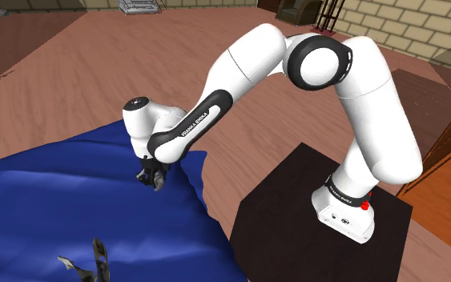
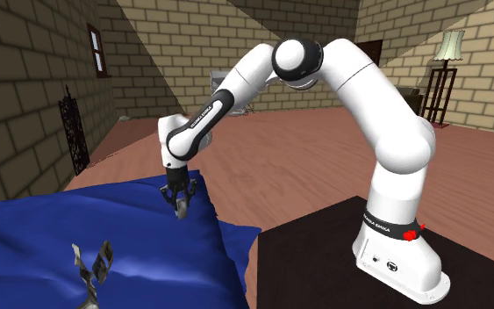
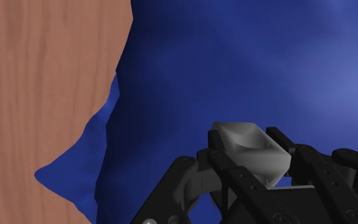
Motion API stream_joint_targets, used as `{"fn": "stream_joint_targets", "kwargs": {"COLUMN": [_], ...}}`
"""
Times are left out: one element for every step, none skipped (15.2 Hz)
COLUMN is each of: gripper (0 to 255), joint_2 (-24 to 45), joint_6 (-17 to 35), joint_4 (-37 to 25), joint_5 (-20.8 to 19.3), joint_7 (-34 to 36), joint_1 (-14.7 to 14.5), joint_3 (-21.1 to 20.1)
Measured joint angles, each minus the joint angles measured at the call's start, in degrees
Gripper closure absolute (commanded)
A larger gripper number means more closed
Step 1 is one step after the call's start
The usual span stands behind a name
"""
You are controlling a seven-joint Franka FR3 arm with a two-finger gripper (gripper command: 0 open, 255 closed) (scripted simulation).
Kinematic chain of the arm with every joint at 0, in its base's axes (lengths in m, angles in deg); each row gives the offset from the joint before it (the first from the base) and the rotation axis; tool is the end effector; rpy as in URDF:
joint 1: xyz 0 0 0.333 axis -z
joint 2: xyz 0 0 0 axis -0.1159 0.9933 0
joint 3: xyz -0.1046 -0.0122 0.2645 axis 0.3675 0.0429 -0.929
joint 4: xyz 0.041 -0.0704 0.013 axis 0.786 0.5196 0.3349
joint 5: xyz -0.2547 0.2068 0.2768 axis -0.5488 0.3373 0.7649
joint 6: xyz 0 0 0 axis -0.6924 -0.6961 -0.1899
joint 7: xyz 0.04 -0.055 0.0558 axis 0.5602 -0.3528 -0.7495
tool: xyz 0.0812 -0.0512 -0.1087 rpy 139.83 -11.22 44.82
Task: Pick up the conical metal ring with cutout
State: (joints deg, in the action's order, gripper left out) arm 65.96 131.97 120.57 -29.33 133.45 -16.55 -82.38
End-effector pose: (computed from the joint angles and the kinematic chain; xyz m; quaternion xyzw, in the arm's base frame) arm 0.5256 0.4323 0.0851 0.9992 0.0279 -0.0265 0.0057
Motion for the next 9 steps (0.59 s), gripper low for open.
{"fn": "stream_joint_targets", "kwargs": {"gripper": [255,255,255,255,255,255,255,255,255], "joint_2": [-0.48,-1.27,-1.50,-2.22,-2.72,-3.29,-3.92,-4.46,-4.68], "joint_6": [-0.39,-0.81,-1.40,-1.87,-2.21,-2.61,-3.05,-3.54,-3.85], "joint_4": [0.08,0.46,0.08,0.33,0.49,0.66,0.83,0.88,0.78], "joint_5": [0.13,0.32,0.45,0.64,0.78,0.93,1.11,1.28,1.36], "joint_7": [-0.10,-0.17,-0.24,-0.33,-0.39,-0.49,-0.58,-0.62,-0.66], "joint_1": [0.11,0.28,0.28,0.43,0.55,0.68,0.82,0.89,0.92], "joint_3": [-0.13,-0.32,-0.43,-0.61,-0.73,-0.87,-1.03,-1.18,-1.25]}}
